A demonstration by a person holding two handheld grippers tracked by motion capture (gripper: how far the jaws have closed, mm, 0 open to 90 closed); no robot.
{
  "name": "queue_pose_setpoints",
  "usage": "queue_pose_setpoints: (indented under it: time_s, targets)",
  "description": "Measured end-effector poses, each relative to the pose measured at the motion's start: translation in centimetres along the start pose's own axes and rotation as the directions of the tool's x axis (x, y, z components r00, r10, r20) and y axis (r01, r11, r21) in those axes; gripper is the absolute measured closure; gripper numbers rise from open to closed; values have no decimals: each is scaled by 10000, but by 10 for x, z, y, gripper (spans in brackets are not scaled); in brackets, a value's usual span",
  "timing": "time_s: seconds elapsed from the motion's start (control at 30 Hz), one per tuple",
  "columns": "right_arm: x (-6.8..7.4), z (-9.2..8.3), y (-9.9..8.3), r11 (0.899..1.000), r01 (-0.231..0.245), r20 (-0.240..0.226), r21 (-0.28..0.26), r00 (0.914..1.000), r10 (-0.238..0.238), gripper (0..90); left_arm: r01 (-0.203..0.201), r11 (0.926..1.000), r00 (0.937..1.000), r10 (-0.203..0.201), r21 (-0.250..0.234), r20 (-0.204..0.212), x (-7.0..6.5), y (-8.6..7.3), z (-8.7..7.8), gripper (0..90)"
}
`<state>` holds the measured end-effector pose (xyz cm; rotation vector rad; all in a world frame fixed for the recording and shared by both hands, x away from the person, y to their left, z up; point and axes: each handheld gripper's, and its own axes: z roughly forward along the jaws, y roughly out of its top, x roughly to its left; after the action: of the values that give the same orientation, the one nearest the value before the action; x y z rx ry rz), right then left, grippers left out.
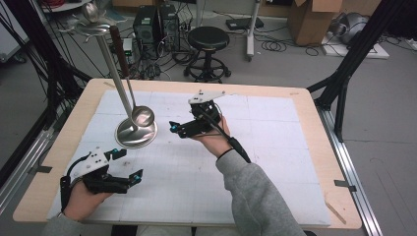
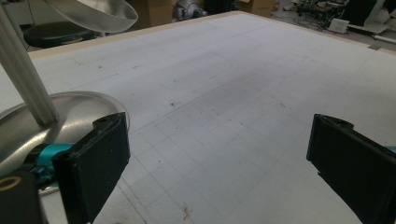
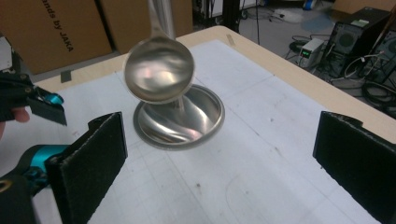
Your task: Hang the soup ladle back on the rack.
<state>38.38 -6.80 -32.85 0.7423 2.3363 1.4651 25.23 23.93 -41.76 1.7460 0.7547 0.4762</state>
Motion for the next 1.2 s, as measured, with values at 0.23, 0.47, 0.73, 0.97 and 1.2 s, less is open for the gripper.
queue_pose_setpoints:
  time_s: [0.23,0.47,0.73,0.97,1.2]
  targets:
    - [-9,-15,-16,10000,-11,61,-63,10000,11,2,-4,10000,10000,4,7,-4,0,0,-1,66]
    - [-16,-29,-34,9997,-259,78,10,9996,259,1,-12,10000,10000,13,82,-33,0,-1,0,66]
    - [-19,-37,-52,9994,-256,314,221,9992,249,1,-13,10000,10000,13,86,-1,0,-1,0,66]
    - [-16,-46,-68,10000,-11,109,-90,9999,12,1,-7,9999,10000,7,134,-11,0,-1,1,66]
    - [-20,-52,-82,9999,-140,101,-15,9999,140,1,-7,10000,10000,7,83,-6,0,-1,0,66]
